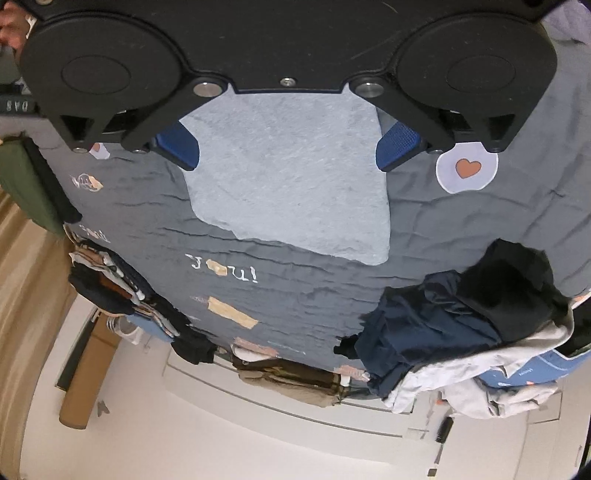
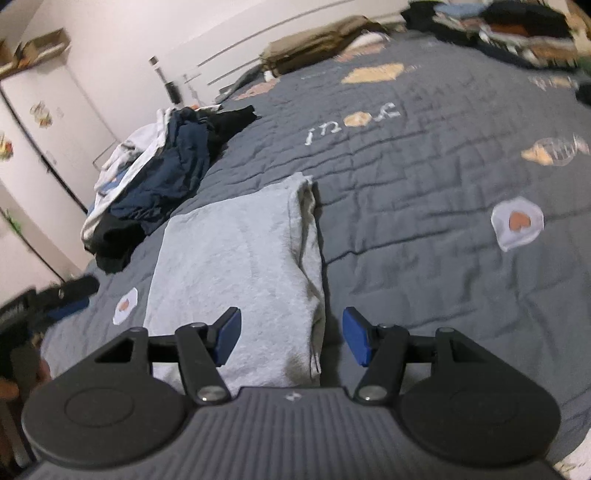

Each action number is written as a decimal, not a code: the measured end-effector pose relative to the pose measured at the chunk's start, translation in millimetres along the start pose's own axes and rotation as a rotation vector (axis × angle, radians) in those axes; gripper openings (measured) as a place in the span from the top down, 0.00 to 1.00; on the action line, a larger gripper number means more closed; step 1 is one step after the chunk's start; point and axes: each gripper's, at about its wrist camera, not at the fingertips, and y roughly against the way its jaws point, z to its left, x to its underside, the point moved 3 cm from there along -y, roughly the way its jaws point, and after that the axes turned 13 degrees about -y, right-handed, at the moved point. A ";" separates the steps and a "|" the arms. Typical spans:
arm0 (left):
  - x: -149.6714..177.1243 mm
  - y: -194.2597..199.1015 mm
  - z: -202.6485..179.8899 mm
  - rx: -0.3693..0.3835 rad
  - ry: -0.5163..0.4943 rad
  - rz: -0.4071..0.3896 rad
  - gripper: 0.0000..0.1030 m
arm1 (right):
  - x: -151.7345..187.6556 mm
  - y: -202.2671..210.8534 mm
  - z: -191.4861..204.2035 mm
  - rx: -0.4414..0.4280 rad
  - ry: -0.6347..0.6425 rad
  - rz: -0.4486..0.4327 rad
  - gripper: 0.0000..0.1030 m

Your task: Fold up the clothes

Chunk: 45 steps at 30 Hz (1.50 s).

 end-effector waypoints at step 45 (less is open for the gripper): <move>33.4 28.5 -40.6 -0.217 -0.124 0.079 0.00 | 2.9 13.9 16.4 0.046 0.124 0.047 0.42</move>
